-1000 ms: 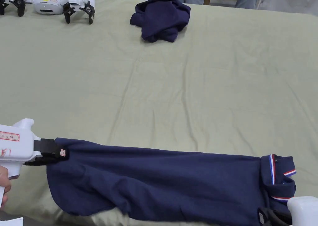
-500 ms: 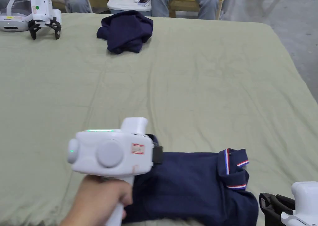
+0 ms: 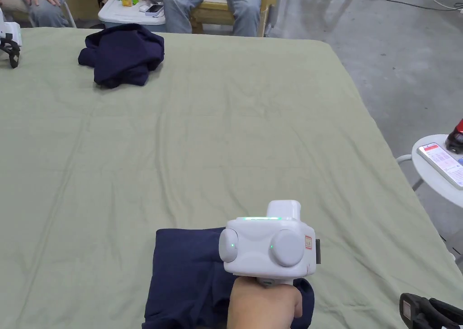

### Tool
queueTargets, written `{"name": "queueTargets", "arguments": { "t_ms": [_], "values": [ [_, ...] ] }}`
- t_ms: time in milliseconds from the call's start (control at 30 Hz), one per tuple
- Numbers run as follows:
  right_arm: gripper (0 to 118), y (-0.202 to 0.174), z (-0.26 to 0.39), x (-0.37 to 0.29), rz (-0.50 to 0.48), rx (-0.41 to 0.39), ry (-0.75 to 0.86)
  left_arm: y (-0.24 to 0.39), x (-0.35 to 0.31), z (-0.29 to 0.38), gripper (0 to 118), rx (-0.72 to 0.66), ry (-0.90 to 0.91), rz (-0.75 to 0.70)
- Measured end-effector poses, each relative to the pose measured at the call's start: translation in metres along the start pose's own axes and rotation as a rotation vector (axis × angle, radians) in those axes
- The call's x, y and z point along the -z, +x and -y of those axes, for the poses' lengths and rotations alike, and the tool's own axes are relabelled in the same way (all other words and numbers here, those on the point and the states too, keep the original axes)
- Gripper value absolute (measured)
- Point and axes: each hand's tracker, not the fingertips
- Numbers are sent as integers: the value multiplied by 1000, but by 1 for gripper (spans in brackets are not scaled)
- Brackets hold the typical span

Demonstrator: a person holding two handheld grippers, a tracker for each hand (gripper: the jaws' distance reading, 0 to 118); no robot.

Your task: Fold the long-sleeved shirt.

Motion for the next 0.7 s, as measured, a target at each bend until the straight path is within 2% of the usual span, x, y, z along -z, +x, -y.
{"name": "queueTargets", "arguments": {
  "t_ms": [267, 300, 333, 367, 400, 433, 467, 533, 633, 700],
  "values": [
    [1, -1, 5, -2, -9, 23, -5, 10, 20, -2, 5, 15, -12, -40],
    [1, -3, 6, -2, -9, 22, -4, 8, 21, -1, 10, 5, -11, -38],
    [1, -3, 6, -2, -9, 19, -2, 5, 21, 1, 22, 0, -12, -27],
    [1, -4, 6, -2, -11, 15, 0, 3, 18, 2, 46, -8, -10, -6],
    [1, -5, 6, -2, -10, 11, 1, -1, 13, 3, 65, -26, 1, 30],
    [1, -9, 5, -2, -9, 4, 3, -2, 1, 3, 77, -35, 30, 71],
    [1, -10, 4, -1, -12, -3, 3, -5, -15, 5, 83, -25, 72, 79],
    [1, -14, 3, 3, -30, -8, 4, -19, -69, 10, 83, 10, 223, 91],
    [1, -22, 2, 12, -69, -13, -3, -67, -131, 25, 109, 3, 371, 35],
    [1, -29, 3, 17, -86, -26, -3, -101, -154, 36, 105, 23, 371, -55]
  ]
}}
